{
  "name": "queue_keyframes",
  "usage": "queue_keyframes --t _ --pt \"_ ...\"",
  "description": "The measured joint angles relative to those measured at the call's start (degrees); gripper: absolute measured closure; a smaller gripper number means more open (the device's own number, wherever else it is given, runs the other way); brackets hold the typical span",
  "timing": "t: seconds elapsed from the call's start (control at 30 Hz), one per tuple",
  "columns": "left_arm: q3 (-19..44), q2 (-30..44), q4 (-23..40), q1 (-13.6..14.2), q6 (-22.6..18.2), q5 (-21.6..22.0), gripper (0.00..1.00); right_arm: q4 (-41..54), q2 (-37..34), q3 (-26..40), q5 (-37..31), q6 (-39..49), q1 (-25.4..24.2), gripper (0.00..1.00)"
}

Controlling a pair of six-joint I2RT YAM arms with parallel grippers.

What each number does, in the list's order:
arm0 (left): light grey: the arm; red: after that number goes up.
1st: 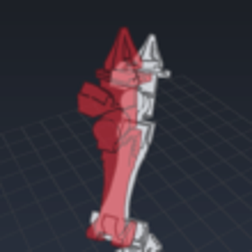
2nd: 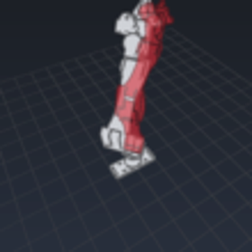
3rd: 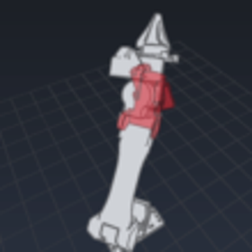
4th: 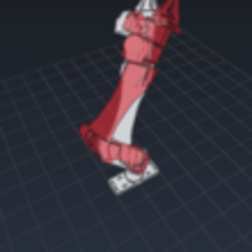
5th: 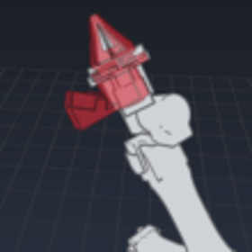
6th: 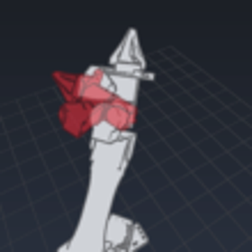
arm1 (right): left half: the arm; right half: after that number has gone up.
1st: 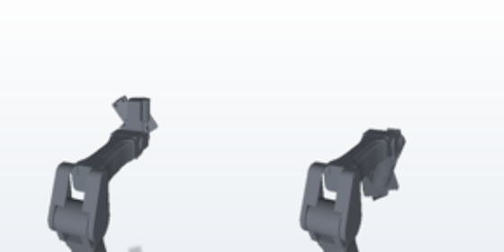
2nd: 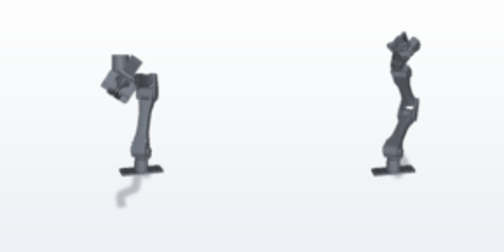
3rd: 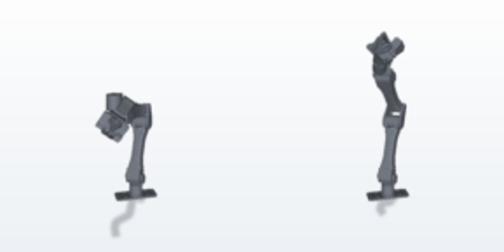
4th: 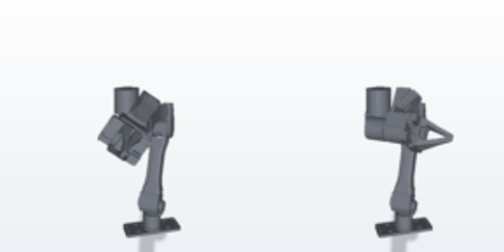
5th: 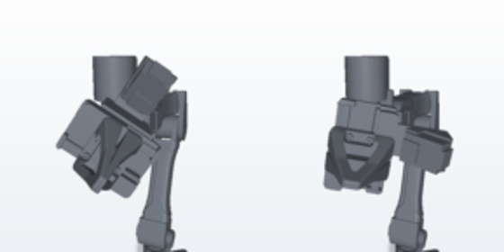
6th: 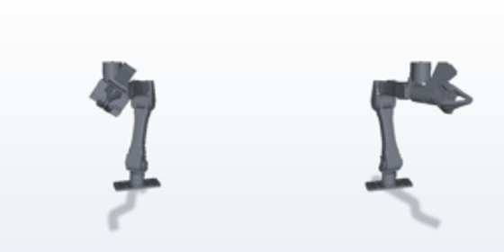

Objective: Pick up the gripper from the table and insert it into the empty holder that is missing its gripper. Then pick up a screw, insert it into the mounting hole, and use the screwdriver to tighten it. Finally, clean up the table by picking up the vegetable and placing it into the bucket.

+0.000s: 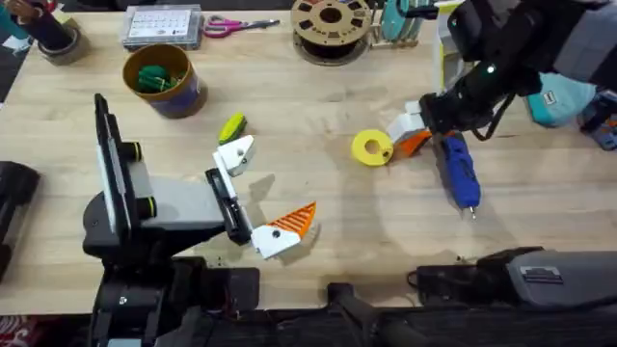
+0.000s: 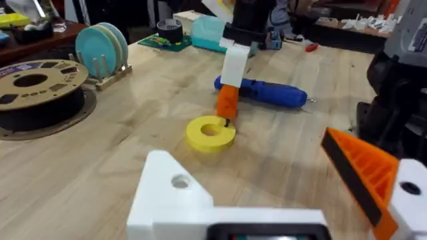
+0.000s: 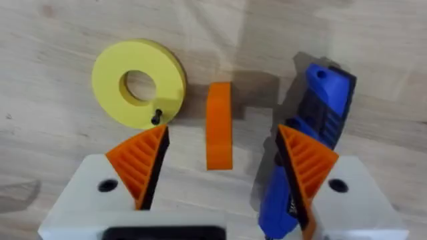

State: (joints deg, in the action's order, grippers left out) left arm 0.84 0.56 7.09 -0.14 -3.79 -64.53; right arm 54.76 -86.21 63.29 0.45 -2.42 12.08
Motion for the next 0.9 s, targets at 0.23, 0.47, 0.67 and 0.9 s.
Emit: queue_keyframes --t 0.23,0.47,0.67,0.9 --pt "0.00 0.02 0.00 0.00 0.00 0.00 0.015 -1.02 0.00 -1.30 0.02 0.00 0.00 0.014" --pt "0.00 0.00 0.00 0.00 0.00 0.00 0.015 -1.11 -0.04 -1.32 0.00 -0.17 0.00 0.370" --pt "0.00 0.00 0.00 -0.02 0.00 0.00 0.015 -1.35 -1.40 -1.32 0.02 -0.20 0.00 0.851" --pt "0.00 0.00 0.00 -0.01 0.00 0.00 0.015 -1.97 -1.38 -1.32 0.00 -0.37 0.00 0.986"
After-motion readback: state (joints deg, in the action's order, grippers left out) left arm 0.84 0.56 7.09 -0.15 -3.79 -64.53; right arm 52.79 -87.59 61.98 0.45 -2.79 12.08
